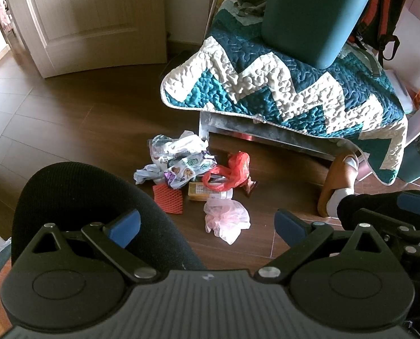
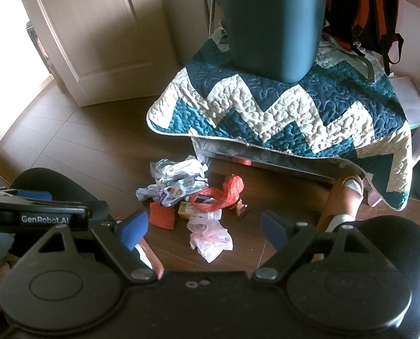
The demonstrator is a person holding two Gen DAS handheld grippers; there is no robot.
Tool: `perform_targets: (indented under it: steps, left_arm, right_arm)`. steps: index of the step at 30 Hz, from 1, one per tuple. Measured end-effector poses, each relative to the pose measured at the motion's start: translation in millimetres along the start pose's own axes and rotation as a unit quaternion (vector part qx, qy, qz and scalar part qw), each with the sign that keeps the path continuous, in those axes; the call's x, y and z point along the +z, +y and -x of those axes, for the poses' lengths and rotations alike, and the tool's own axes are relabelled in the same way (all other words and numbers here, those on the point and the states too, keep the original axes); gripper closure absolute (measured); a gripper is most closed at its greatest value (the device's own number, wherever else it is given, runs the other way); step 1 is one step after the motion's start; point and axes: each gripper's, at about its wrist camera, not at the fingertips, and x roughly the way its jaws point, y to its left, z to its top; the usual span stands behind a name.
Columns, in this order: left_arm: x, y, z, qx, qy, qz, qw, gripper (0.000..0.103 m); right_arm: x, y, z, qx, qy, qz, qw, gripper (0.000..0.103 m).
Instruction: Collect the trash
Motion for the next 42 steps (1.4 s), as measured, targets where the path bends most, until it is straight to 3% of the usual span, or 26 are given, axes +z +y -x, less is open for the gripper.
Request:
perform_targets:
  steps: [10,20,28,42]
  left_arm:
    - [-3,-8,-1,0.000,-0.005,0.000,1.0000,0.001]
    - [5,-6,16,-0.001,-0.060,-0.008,0.9982,0.001]
    - [8,-4,21,0.002,-0.077,-0.011,0.9969,0.001]
    - [26,1,-2,0.000,-0.065,-0.029,0.9975,0.001]
  right_arm:
    - [-1,0,0,-0.002,-0.003,0.000,1.000,0.016]
    - [-1,6,18,-0.040,-0.051,0.028,0.997,0.016]
    - [-2,7,24,-0.048,-0.064,0.034,0.996,0.016]
    - [4,2,2,-0.034,-0.037,0.036,0.998,0.016]
